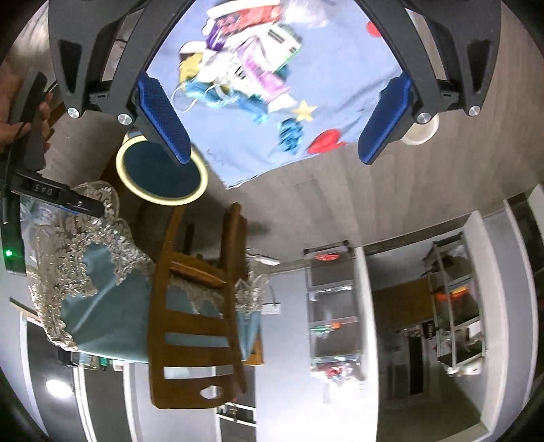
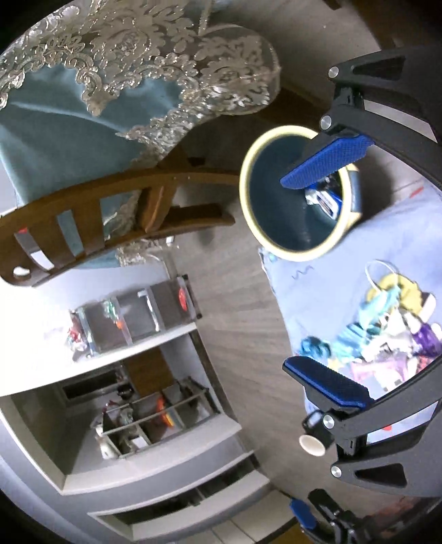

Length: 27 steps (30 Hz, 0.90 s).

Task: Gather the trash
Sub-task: 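Move both open grippers back over the remaining trash pile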

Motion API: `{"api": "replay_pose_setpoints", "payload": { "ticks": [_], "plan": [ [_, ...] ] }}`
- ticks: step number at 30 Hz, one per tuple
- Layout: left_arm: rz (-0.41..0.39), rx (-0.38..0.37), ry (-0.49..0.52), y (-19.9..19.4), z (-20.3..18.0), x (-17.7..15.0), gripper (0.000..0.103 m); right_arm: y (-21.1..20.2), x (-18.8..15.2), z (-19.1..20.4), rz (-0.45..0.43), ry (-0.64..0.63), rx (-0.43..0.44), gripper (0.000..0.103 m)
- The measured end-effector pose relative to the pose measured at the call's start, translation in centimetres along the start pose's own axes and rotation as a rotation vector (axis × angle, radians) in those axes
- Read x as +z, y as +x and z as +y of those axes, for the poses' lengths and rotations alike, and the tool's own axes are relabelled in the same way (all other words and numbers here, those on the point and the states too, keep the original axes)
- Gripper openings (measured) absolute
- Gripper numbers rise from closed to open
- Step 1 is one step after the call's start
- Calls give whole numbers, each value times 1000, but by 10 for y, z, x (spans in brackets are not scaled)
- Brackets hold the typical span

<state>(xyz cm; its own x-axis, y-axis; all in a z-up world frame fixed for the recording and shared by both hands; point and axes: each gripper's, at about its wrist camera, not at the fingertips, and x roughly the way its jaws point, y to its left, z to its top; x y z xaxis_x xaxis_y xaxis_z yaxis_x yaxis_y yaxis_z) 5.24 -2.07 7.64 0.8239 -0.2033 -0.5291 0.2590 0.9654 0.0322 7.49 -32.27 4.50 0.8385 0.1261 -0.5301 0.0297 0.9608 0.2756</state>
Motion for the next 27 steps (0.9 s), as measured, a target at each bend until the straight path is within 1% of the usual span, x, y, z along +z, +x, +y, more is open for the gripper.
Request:
{"api": "replay_pose_setpoints", "payload": {
  "ticks": [6, 10, 14, 18, 23, 27],
  "plan": [
    [19, 34, -66, -24, 25, -34, 97, -6, -20, 22, 24, -39, 15, 98],
    [37, 69, -82, -29, 38, -53, 97, -8, -31, 36, 34, -80, 21, 98],
    [55, 94, -105, -29, 51, -71, 97, -3, -43, 46, 72, -97, 31, 98],
    [98, 121, -110, -18, 61, -91, 97, 8, -52, 55, 114, -123, 32, 98],
    [149, 124, -152, -2, 70, -109, 97, 25, -61, 60, 167, -121, 29, 98],
    [213, 138, -161, 18, 72, -126, 97, 42, -69, 63, 214, -111, 24, 98]
  ]
}}
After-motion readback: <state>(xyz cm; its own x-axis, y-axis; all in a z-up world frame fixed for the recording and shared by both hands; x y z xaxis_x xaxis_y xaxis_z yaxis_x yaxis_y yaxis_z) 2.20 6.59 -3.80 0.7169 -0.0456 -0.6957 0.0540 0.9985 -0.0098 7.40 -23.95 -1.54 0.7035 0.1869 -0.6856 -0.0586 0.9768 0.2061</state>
